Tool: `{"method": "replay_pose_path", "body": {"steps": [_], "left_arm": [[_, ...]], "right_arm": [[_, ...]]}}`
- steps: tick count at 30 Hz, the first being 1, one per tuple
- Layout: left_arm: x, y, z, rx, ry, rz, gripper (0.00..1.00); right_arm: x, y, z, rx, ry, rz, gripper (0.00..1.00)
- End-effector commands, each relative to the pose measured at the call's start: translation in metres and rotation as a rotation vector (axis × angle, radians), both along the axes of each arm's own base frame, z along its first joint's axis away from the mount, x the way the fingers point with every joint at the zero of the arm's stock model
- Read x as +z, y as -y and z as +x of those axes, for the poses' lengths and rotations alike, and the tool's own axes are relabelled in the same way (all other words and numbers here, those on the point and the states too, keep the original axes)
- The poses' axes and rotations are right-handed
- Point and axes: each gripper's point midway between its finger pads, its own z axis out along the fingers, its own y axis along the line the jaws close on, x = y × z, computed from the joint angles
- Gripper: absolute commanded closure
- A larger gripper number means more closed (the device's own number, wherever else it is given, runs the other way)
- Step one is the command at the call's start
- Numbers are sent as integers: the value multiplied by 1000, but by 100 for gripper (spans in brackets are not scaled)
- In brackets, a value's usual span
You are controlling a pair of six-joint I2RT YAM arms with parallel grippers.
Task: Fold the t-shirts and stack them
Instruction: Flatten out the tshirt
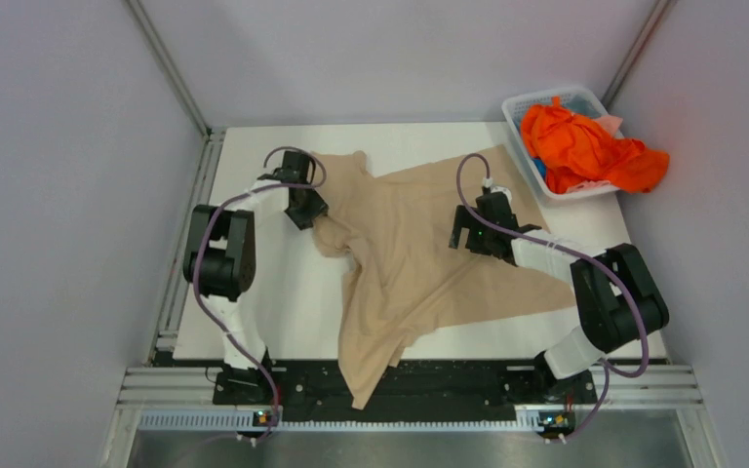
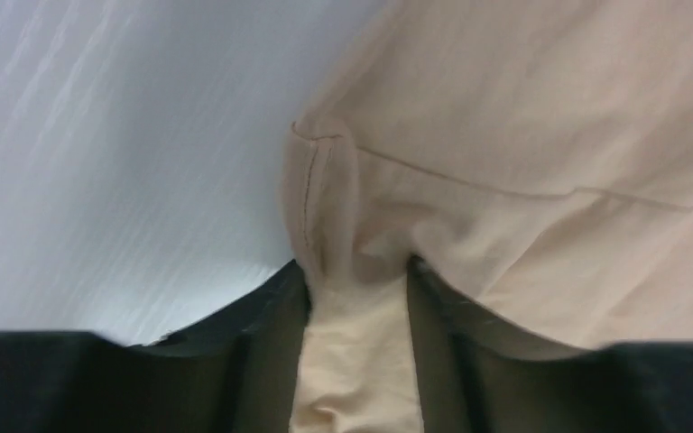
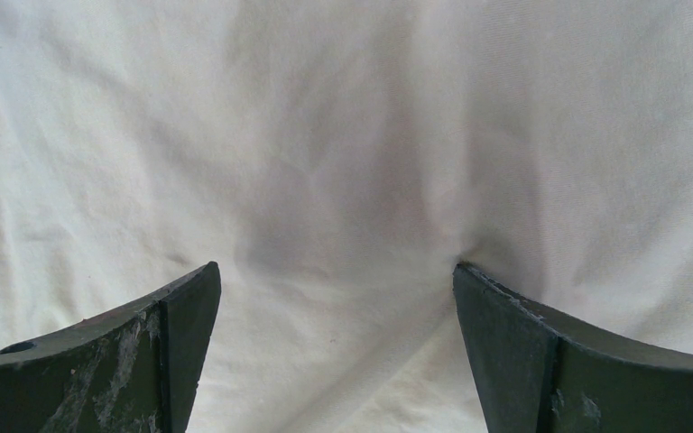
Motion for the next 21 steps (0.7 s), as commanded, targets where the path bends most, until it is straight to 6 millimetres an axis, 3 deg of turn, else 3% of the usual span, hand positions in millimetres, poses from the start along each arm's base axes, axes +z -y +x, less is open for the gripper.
{"method": "replay_pose_path", "body": {"steps": [1,2,3,4,8,11,13,17,19,21], "left_arm": [[-36,-7,19,-30,-112,5,64],[-40,-6,23,-39,-125,-16,87],[-42,-3,30,-51,-127,-48,100],[-41,-2,39,-61,-116,-67,100],[-29,-10,81,-94,-51,-58,100],[-16,-29,115,-111,-4,14,100],[-16,-52,139,-113,44,109,100],[-8,-73,176,-165,126,78,100],[-1,-78,193,-201,170,5,90],[10,-77,204,-230,210,-34,65]], "right_arm": [[-8,8,-7,-8,-28,-32,1],[-7,9,-6,-10,-25,-34,1],[-8,9,-6,-11,-26,-36,1],[-8,9,-6,-11,-24,-38,1],[-10,9,-2,-5,-25,-47,1],[-11,7,8,2,-20,-64,1],[-9,2,18,15,-17,-63,1],[-12,-8,39,42,-14,-63,1],[-12,-8,52,33,2,-81,1],[-9,-9,65,26,21,-95,1]]}}
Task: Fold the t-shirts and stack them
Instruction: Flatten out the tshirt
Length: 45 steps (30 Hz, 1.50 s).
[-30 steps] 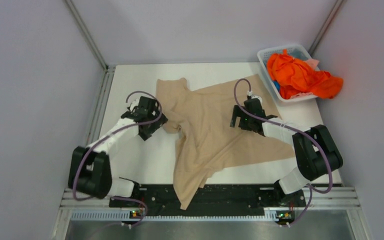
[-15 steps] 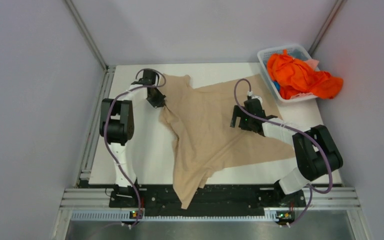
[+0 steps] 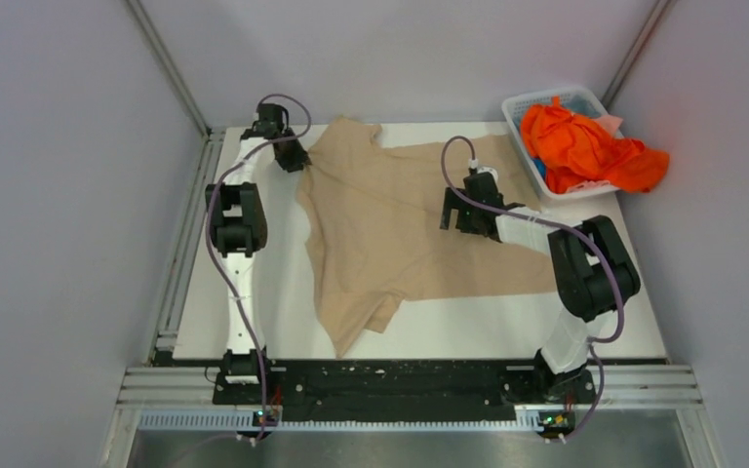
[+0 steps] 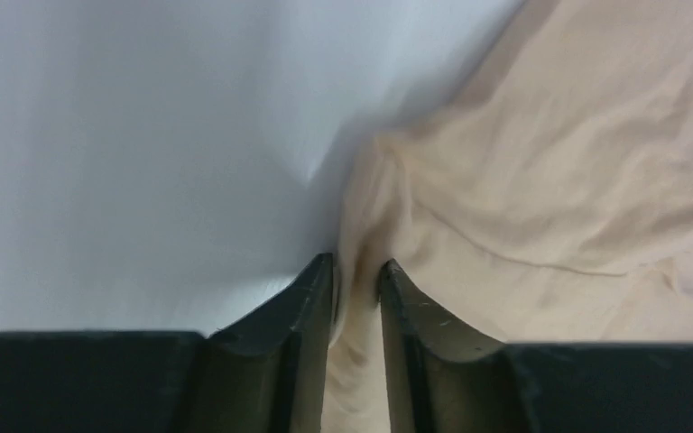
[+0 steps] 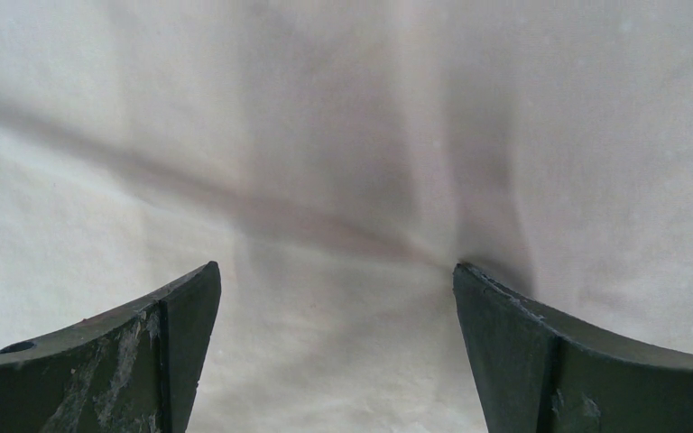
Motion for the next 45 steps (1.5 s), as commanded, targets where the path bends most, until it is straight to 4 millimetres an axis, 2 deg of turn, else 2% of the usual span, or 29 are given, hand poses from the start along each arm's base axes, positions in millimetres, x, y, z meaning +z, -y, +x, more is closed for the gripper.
{"method": "replay_pose_path", "body": {"steps": [1,2,3,6,8,11,13,17,18,21,23,29,33,35,39,40,42,43,45], "left_arm": [[15,-34,26,-49,82,-20,47],[24,-32,28,-60,104,-25,35],[35,-30,28,-67,119,-33,28],[72,-26,15,-69,149,-36,15],[92,-22,-4,-59,157,-29,2],[114,-8,-46,-53,165,-42,1],[117,8,-80,-53,155,-108,1],[101,68,-147,-137,151,-214,1],[98,76,-162,-137,143,-212,1],[71,87,-198,-122,74,-193,1],[58,91,-212,-113,57,-198,1],[17,92,-231,-70,-6,-221,1],[-6,82,-244,-28,-79,-179,1],[-10,69,-249,5,-100,-112,1],[-9,25,-255,120,-119,79,1],[-6,14,-252,145,-114,103,1],[1,6,-241,149,-85,110,1],[4,2,-234,148,-73,104,1],[8,0,-221,138,-70,92,1]], "right_arm": [[-6,2,22,-2,3,-51,1],[-2,0,27,1,11,-48,1],[4,-3,32,5,21,-45,1],[26,-5,39,8,61,-34,1],[41,-3,37,0,87,-32,1],[59,4,25,-26,122,-18,1],[66,10,12,-43,135,-4,1],[61,28,-20,-116,123,1,1],[60,33,-28,-132,117,1,1],[60,43,-47,-169,120,9,1],[65,44,-55,-179,136,32,1],[75,51,-71,-198,179,61,1],[78,55,-76,-203,193,60,1],[77,55,-77,-203,186,59,1],[72,53,-81,-172,158,47,1],[70,50,-83,-143,148,49,1],[69,31,-88,-50,142,81,2],[71,17,-91,8,152,87,2],[78,-25,-100,190,196,69,2]]}}
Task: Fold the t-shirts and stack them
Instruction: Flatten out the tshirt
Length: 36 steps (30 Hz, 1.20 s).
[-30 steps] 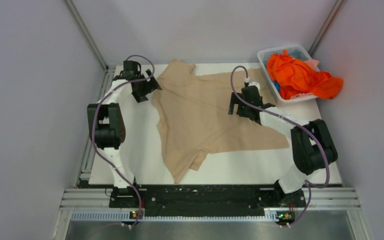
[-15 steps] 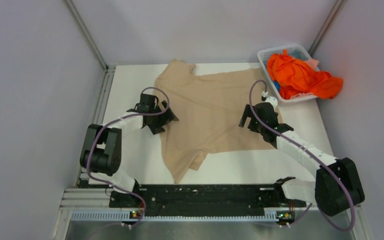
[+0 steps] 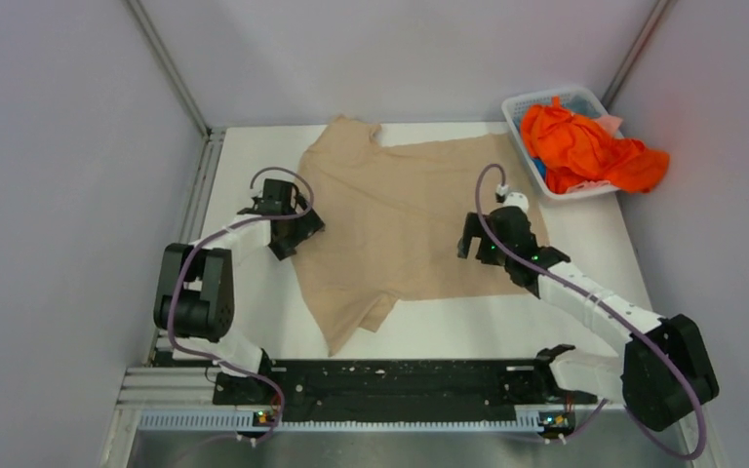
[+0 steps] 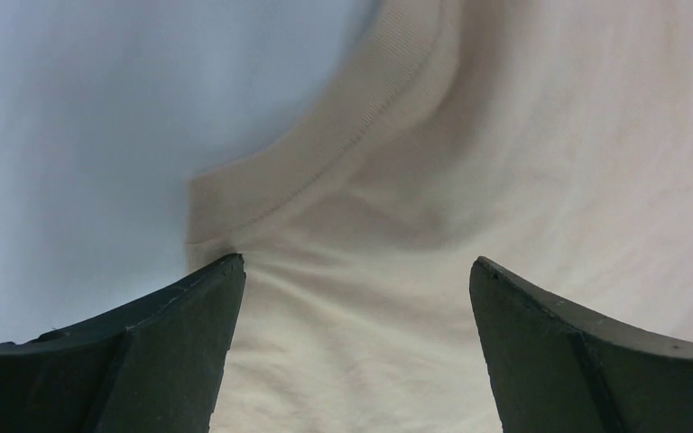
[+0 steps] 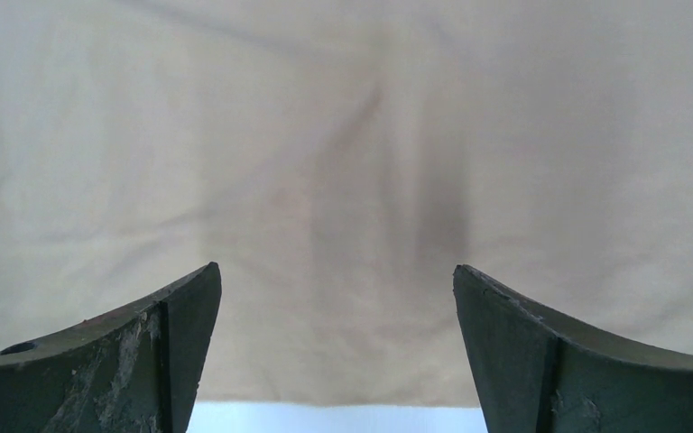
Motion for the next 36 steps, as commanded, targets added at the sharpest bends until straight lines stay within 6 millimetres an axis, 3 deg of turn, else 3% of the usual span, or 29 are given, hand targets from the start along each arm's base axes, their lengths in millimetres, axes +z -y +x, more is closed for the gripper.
{"method": "replay_pose_path", "body": {"steps": [1,4,6,9,13,18,24,28,32,36], "left_arm": [[3,-37,21,41,-8,111,1],[2,-27,32,5,-15,60,1],[0,-16,32,-29,-15,8,1],[-3,-15,28,-24,-18,0,1],[-9,-18,23,-14,-37,5,1],[-10,-16,26,-18,-38,-2,1],[-9,-17,27,-14,-36,2,1],[-11,-16,27,-19,-37,-6,1],[-12,-18,27,-17,-42,6,1],[-11,-19,27,-17,-41,10,1]], "right_arm": [[14,-87,-22,391,87,-10,2],[24,-176,-59,773,172,79,4],[26,-222,-88,999,216,73,6],[22,-271,-116,1208,303,-36,8],[-4,-309,-135,1334,246,-22,18],[-30,-320,-139,1364,157,-29,31],[-40,-318,-158,1405,122,21,31],[-48,-324,-156,1398,118,27,31],[-42,-322,-158,1374,142,47,31],[-30,-308,-157,1304,187,58,31]]}}
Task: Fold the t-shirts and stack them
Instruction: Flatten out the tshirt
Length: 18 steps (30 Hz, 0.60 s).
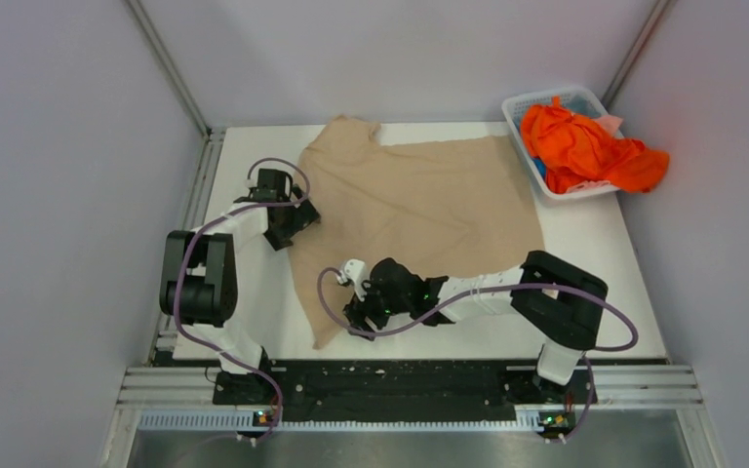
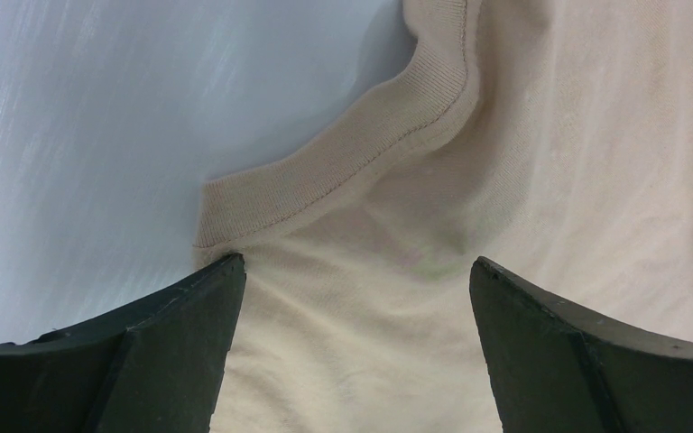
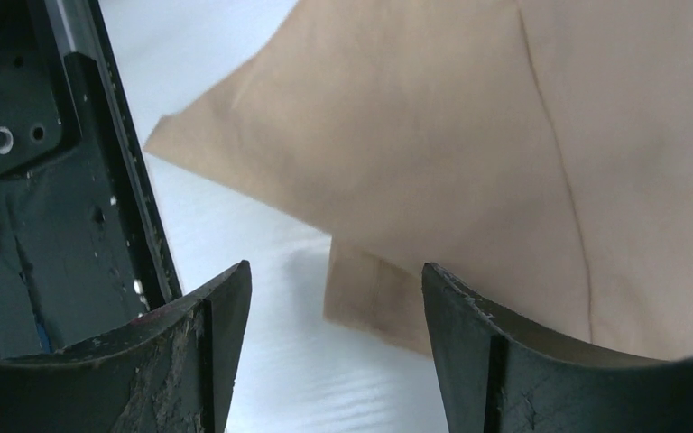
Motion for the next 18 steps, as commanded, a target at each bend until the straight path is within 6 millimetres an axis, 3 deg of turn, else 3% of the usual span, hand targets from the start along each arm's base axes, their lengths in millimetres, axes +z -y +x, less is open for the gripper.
{"method": "replay_pose_path", "body": {"steps": [1,6,18], "left_arm": [[-9,3,-1,-20,-22,-9,1],[-9,0,-2,-18,-24,1,1],[-9,-1,-1,-29,-32,4,1]], "right_arm": [[29,2,-4,-42,38,107,31],[27,5,-10,-33,15,128,31],[15,-16,-15,23,-30,130,31]]}}
